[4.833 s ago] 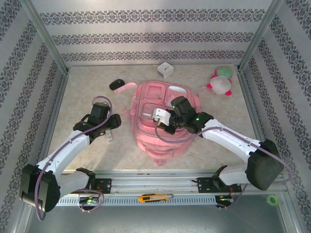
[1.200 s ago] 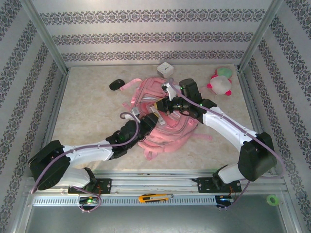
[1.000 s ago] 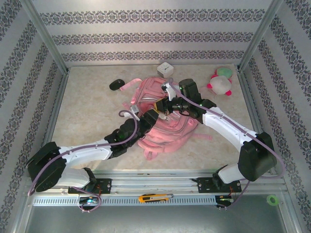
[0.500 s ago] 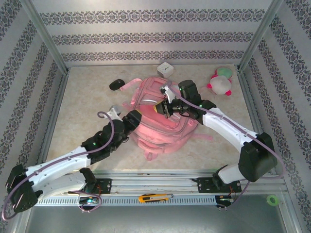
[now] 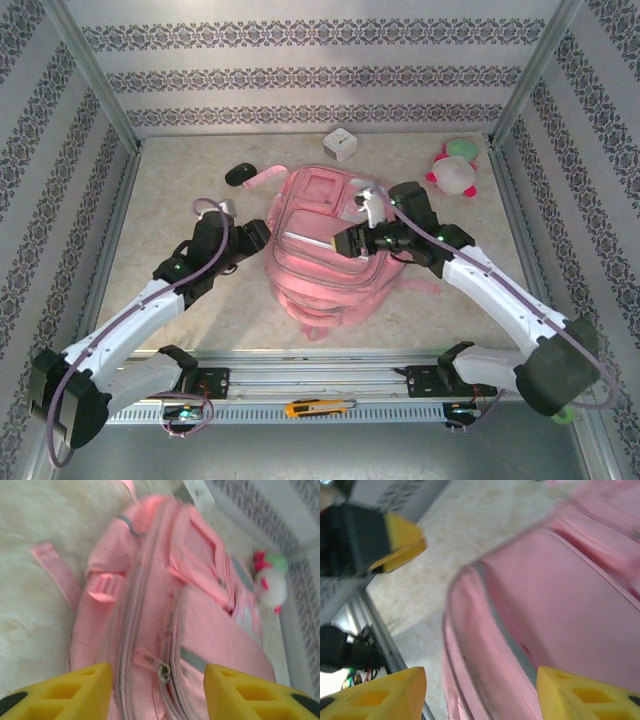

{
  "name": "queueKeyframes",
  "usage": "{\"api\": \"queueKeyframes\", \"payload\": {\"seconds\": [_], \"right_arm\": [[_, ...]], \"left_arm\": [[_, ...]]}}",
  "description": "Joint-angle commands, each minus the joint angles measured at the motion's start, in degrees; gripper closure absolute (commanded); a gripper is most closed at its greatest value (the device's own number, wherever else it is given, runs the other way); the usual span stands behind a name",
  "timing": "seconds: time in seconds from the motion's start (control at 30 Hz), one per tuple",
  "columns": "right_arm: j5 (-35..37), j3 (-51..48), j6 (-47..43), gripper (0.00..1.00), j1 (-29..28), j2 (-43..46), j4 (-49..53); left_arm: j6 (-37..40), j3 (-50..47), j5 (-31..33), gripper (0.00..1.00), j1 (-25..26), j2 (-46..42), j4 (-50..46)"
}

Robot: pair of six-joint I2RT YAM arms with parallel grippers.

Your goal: Pack the student bag

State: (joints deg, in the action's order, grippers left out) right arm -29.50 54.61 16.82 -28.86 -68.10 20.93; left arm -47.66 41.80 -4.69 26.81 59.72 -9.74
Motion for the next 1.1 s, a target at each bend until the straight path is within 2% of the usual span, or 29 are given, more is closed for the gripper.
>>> {"api": "queueKeyframes", "payload": {"seconds": [0.0,0.1,0.23,0.4,0.53,0.63,0.7,0.77,0.87,0.97,1.07], "right_arm": [[8.4,-4.7,10.54,0.4,0.12,1.68,4.84],[14.02,-7.22,13.55,0.4,0.36,2.33,6.67],[14.25,-10.22,15.55,0.4,0.54,1.13,2.32],[13.55,-12.08,15.92,0.58,2.19,-2.61,-2.69],[13.51,-13.6,14.98,0.63,3.43,-3.75,-9.97],[12.51,-12.95,13.3,0.64,5.13,-4.84,-13.54],[10.6,-11.28,10.99,0.63,6.29,-5.63,-13.34],[8.93,-9.46,8.29,0.59,7.26,-5.37,-11.36],[8.25,-8.38,5.54,0.46,8.21,-2.66,-7.71],[6.37,-9.25,4.9,0.39,9.47,1.37,-5.02],[3.65,-12.07,7.7,0.36,10.71,5.69,-4.78]], "left_arm": [[13.28,1.3,-10.62,0.47,-1.97,1.76,3.92],[13.24,1.85,-13.44,0.47,-3.84,5.18,5.66],[14.13,2.89,-18.47,0.49,-3.87,11.41,7.44],[12.4,0.88,-20.03,0.63,-3.82,16.26,9.09],[10.31,-1.33,-21.0,0.76,-2.82,13.98,9.99],[9.34,-3.89,-20.63,0.76,-1.78,10.47,10.56],[11.17,-4.73,-20.42,0.7,-1.74,8.42,9.82],[17.26,-3.68,-19.17,0.58,-1.76,6.02,7.04],[28.71,-1.17,-19.17,0.46,-2.34,2.78,2.25],[43.04,2.68,-21.57,0.39,-3.8,0.55,-3.95],[58.75,8.0,-27.54,0.38,-6.35,0.5,-13.74]]}}
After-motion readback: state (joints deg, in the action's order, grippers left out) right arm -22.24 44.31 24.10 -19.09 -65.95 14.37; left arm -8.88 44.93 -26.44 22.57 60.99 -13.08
